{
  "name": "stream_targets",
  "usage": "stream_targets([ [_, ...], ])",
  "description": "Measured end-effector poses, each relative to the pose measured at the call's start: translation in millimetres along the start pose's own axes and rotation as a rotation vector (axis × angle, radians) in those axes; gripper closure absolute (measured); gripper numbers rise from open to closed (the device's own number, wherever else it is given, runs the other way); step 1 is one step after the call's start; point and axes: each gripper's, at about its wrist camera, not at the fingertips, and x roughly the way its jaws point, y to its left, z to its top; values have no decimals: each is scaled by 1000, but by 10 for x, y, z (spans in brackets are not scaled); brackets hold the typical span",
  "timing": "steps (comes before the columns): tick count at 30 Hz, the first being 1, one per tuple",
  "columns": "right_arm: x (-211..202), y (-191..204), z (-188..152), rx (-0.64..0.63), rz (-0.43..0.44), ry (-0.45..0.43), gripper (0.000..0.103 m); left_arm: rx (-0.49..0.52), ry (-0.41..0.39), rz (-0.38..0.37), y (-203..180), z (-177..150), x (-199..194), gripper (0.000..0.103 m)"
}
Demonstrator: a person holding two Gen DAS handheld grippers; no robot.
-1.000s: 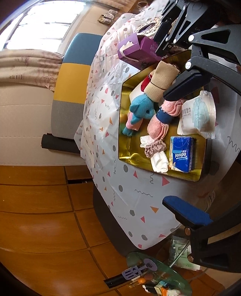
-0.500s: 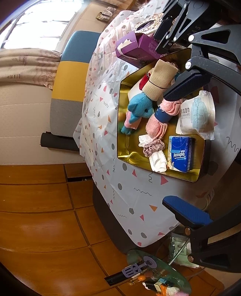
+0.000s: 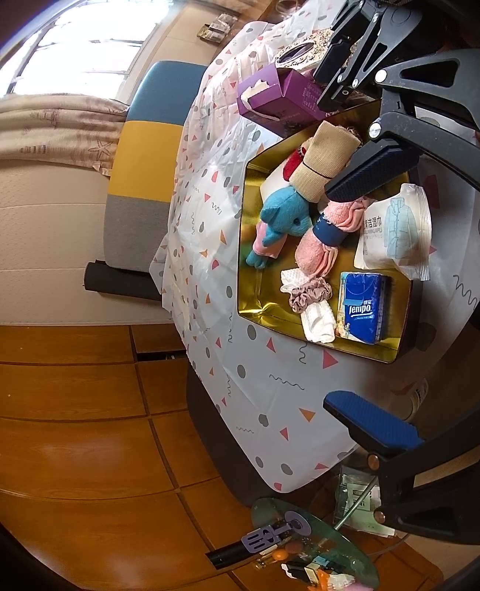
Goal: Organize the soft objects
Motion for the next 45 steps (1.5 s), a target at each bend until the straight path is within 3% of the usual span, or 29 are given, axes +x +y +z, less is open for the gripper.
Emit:
stream_targets([
  [45,11,28,-16,-5,2,3,63,-2,-8,21,53,9,-36,0],
])
